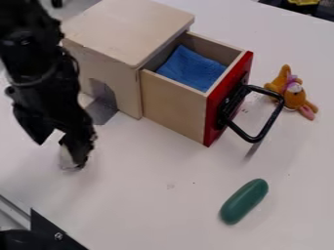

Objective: Grab the white and black toy and put it into the drawer

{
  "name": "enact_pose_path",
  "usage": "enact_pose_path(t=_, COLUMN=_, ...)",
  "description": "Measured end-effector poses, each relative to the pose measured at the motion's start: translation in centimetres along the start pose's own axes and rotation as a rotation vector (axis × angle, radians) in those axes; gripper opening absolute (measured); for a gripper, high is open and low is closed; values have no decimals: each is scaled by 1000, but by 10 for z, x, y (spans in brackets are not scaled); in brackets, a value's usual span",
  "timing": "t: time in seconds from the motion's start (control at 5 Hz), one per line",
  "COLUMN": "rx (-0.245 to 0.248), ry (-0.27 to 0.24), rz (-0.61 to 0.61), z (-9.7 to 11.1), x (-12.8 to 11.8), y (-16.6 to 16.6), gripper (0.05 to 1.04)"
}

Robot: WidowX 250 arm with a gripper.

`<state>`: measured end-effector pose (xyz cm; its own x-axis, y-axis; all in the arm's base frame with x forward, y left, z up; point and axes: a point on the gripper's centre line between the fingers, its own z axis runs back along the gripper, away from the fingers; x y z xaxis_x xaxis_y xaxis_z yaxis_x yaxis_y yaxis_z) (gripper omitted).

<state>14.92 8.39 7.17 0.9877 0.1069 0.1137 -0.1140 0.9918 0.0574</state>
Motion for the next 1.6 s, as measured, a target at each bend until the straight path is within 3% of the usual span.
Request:
enact_pose_path(t=0.2, rx=-19, ry=-6, rz=42, z=-12, x=13, y=4, gripper=999)
enact_pose_path(t=0.6, rx=23, ry=32, rz=4, z=-28, x=40, y=-11, gripper=999)
enact_pose_path(t=0.8, rx=56, ry=99, rz=-29, z=-44, x=39, y=-4, gripper=999)
enact_pose_path(t=1.0, rx=61, ry=124, rz=19, z=-48, x=32, y=12, gripper=999)
enact_pose_path(t=1.4, rx=64, ry=128, rz=33, z=-45, x=22, y=21, gripper=999)
enact_pose_path(t=1.6, rx=65, ry=174, rz=32, z=-57, x=18, y=19, gripper=998)
